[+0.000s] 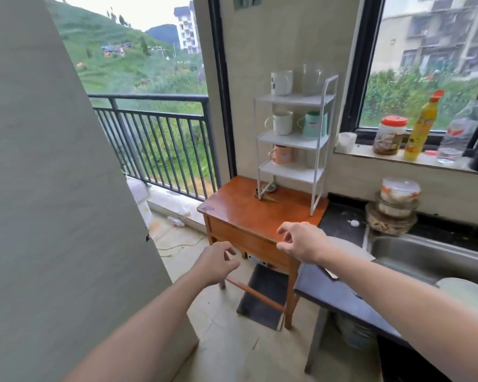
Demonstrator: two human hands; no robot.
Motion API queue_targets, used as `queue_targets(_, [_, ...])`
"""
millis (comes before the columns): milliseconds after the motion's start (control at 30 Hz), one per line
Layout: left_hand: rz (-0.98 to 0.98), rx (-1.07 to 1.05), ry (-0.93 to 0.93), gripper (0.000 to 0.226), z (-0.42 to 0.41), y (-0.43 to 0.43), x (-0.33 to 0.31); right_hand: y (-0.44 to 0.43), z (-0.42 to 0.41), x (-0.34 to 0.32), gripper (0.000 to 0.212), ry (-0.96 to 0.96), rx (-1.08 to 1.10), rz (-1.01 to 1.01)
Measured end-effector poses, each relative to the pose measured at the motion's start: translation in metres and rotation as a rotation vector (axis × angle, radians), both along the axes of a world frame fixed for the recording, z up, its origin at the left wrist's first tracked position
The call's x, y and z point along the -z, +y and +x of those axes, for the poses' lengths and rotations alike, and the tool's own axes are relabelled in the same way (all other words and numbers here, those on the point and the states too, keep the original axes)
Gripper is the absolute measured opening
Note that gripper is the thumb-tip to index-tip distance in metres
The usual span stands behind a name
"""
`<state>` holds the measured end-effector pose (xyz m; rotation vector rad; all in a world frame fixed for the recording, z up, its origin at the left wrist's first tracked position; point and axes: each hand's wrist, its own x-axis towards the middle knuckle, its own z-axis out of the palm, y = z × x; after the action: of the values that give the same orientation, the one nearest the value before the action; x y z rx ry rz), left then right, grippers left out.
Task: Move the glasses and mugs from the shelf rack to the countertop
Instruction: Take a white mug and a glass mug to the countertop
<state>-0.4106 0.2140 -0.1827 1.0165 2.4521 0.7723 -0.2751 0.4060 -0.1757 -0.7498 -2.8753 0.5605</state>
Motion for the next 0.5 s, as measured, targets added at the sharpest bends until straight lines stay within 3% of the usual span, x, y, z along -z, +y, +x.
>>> queue_targets(200, [0.063, 0.115, 0.029, 0.016, -0.117, 0.082, -0.006, 0.073, -0.095, -0.017, 0.039, 0.116, 0.133, 0.024])
queue_targets(400, [0.086, 0.252, 0.101, 0.025, -0.226, 0.171, -0.053, 0.146, -0.169, -0.067, 0.034, 0.275, 0.345, 0.023])
queue_targets(500, [0.196, 0.274, 0.076, 0.013, -0.255, 0.223, -0.081, 0.175, -0.187, -0.087, 0.032, 0.349, 0.418, 0.072])
